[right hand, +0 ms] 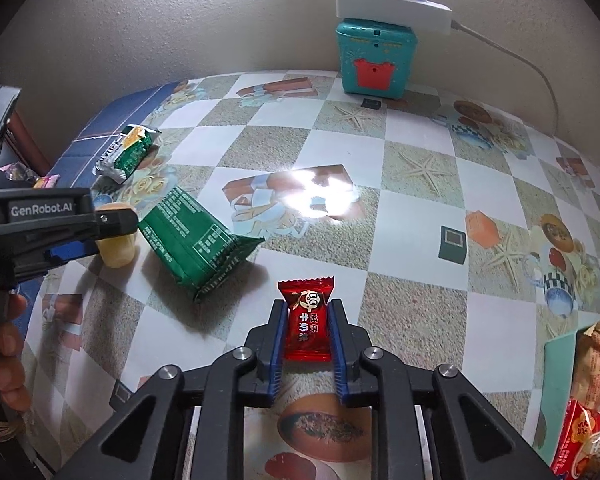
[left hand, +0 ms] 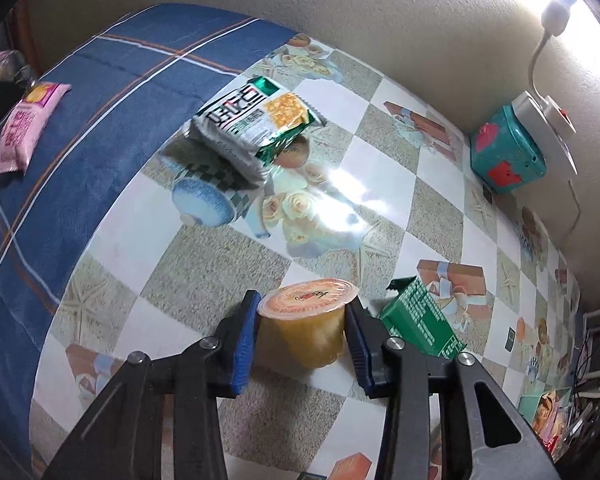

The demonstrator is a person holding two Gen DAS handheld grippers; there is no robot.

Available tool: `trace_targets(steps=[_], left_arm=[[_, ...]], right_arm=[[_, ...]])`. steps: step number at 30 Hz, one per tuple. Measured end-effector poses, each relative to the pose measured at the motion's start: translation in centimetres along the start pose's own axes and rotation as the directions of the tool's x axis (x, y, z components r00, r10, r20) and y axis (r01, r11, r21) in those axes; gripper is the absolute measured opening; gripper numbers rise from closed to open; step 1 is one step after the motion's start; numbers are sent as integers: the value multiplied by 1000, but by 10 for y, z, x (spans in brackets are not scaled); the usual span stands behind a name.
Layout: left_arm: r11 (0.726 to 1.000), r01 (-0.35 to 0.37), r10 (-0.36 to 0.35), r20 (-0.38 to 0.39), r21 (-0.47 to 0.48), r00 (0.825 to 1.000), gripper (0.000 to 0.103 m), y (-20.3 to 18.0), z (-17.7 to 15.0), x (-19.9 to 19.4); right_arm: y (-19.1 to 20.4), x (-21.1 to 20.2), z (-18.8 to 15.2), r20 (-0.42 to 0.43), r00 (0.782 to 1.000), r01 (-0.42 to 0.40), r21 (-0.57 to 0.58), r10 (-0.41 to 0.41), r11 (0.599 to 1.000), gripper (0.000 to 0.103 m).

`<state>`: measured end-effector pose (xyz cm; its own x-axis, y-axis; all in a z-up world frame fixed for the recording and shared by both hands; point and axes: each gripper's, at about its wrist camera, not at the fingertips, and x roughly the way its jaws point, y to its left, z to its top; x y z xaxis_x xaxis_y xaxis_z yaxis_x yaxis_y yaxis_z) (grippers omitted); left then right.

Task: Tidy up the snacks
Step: 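Grasp the yellow jelly cup with the left tool while the right grasps the red candy, then lift the jelly cup and candy and carry both over the white tray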

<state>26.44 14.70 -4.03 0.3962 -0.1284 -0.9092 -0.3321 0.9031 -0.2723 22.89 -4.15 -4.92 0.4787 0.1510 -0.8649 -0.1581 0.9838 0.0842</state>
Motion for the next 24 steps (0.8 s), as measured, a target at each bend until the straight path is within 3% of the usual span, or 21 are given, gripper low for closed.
trace_targets(steps=[13, 24], left_arm=[[996, -8, 10, 18, -84, 1000, 43, 5, -36, -34], [998, 26, -23, 64, -53, 998, 43, -33, -78, -101]], right_arm=[[-15, -38, -8, 9, 998, -66, 39, 65, 997, 20], [-32, -119, -20, 54, 998, -14, 52, 11, 999, 20]])
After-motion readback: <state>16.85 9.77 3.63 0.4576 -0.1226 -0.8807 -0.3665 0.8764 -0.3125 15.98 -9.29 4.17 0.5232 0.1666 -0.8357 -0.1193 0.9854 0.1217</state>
